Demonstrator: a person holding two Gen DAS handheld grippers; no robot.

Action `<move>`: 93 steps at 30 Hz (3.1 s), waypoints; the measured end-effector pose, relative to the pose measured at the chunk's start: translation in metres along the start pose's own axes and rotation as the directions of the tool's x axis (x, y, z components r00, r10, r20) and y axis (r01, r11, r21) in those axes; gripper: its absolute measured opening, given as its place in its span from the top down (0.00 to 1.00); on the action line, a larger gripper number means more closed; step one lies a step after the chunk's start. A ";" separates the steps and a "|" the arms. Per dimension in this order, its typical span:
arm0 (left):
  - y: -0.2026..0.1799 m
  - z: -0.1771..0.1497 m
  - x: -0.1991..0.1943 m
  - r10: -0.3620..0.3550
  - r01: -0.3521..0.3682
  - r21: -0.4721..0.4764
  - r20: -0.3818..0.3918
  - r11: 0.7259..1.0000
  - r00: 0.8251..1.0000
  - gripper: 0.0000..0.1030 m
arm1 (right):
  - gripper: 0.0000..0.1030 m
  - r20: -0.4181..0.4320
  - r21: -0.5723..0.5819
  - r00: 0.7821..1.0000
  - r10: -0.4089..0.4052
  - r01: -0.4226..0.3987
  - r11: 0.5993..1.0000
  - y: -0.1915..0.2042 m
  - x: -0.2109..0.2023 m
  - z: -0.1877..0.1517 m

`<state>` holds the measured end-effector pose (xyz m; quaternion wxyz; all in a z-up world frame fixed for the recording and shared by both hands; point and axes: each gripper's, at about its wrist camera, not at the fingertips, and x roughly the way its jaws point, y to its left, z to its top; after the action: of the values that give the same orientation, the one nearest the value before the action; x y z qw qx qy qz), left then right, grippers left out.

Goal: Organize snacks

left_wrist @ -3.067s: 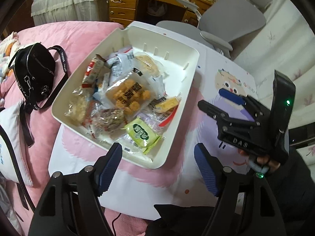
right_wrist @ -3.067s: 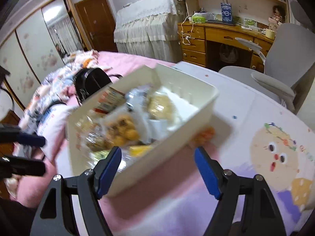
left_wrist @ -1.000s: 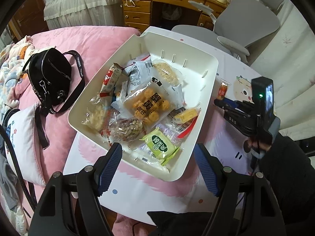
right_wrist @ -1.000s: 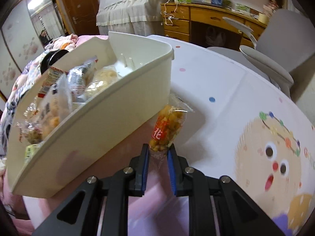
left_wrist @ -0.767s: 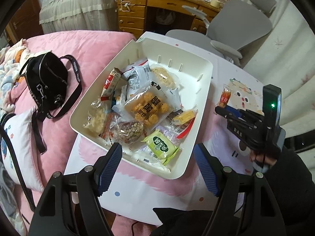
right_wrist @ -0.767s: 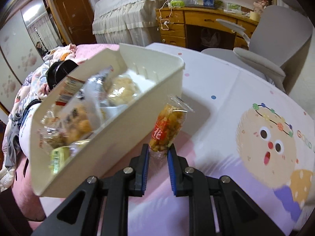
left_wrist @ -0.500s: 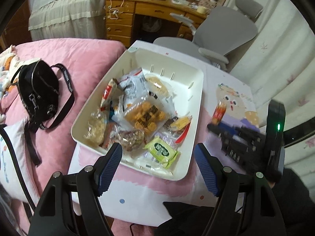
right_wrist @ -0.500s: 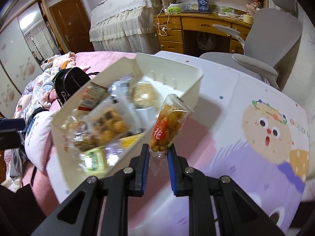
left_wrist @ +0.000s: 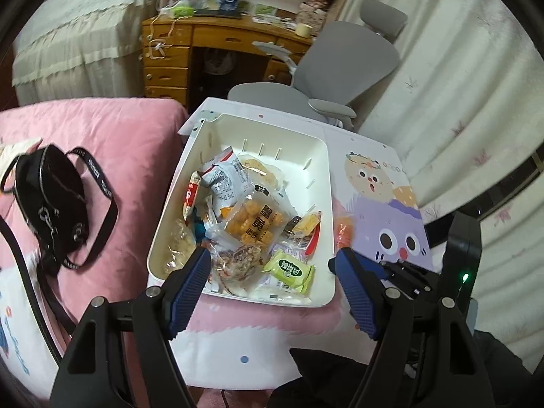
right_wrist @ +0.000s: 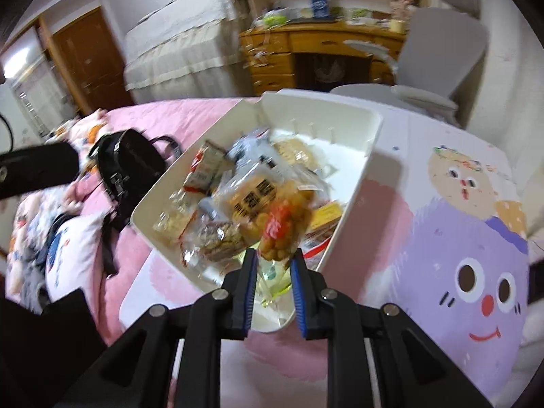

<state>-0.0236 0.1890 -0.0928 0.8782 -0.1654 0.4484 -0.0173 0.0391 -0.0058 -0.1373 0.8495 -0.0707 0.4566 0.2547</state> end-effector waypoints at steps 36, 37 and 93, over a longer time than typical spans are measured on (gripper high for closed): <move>-0.181 -0.090 -0.080 0.054 -0.068 0.155 0.095 0.985 0.994 0.15 | 0.02 -0.053 0.214 0.991 -0.124 0.132 0.968 -0.067 -0.247 -0.111; -0.180 -0.091 -0.079 0.066 -0.080 0.149 0.093 0.986 0.993 0.14 | 0.02 -0.046 0.209 0.990 -0.136 0.143 0.967 -0.067 -0.249 -0.112; -0.202 -0.101 -0.057 0.185 -0.194 0.152 0.072 0.969 0.980 0.01 | 0.00 -0.054 0.271 0.977 -0.207 0.213 0.939 -0.094 -0.237 -0.123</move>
<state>-0.1139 -0.0195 -0.0412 0.8986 -0.0520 0.4342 0.0360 -0.1127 -0.2169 -0.0258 0.8677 -0.0036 0.4878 0.0959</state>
